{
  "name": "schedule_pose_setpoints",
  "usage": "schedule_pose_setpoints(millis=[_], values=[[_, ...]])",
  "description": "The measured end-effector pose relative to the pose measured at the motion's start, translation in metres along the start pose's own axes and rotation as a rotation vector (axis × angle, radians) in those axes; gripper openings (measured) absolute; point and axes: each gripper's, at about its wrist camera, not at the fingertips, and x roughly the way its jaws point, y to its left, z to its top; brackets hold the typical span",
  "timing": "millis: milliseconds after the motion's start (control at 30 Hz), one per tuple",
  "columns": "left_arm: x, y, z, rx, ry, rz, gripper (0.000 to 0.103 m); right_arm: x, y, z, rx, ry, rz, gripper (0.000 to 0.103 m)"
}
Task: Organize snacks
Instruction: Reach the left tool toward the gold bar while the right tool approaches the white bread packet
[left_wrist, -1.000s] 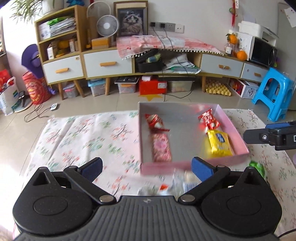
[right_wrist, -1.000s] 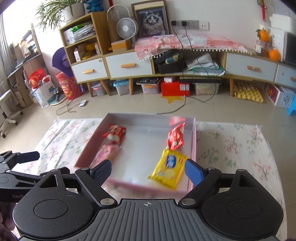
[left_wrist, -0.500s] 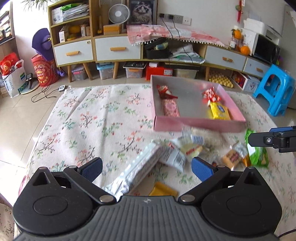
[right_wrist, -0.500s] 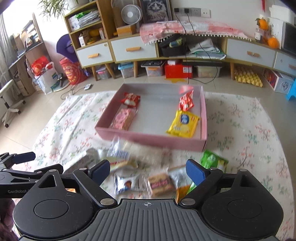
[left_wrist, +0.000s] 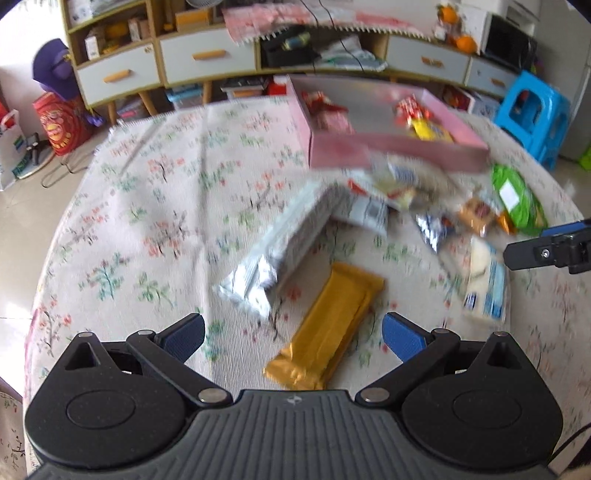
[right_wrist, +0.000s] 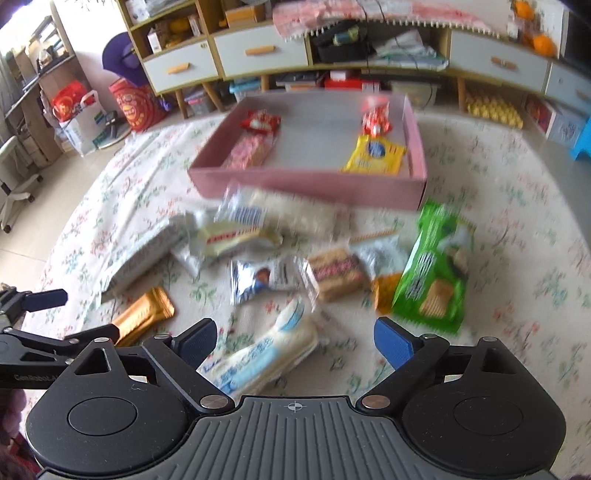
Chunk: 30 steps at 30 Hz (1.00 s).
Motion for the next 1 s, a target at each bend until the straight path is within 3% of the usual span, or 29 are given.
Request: schedule_pose_setpoints(millis=[133, 433, 700, 833, 1000], values=[[0.007, -0.002, -0.011, 0.051, 0.023, -0.030, 0.096, 0.015, 0.006, -0.009, -0.006, 0.054, -0.001, 0.094], [0.007, -0.016, -0.017, 0.115, 0.042, -0.100, 0.066, 0.033, 0.010, -0.011, 0.020, 0.059, 0.028, 0.094], [0.000, -0.027, -0.021, 0.130, 0.069, -0.158, 0.061, 0.035, 0.009, -0.016, -0.054, 0.088, -0.024, 0.094], [0.000, -0.028, -0.021, 0.109, 0.068, -0.138, 0.061, 0.029, 0.001, -0.020, -0.072, 0.114, -0.039, 0.094], [0.005, -0.030, -0.017, 0.078, 0.042, -0.091, 0.062, 0.019, -0.010, -0.021, -0.057, 0.087, -0.047, 0.094]])
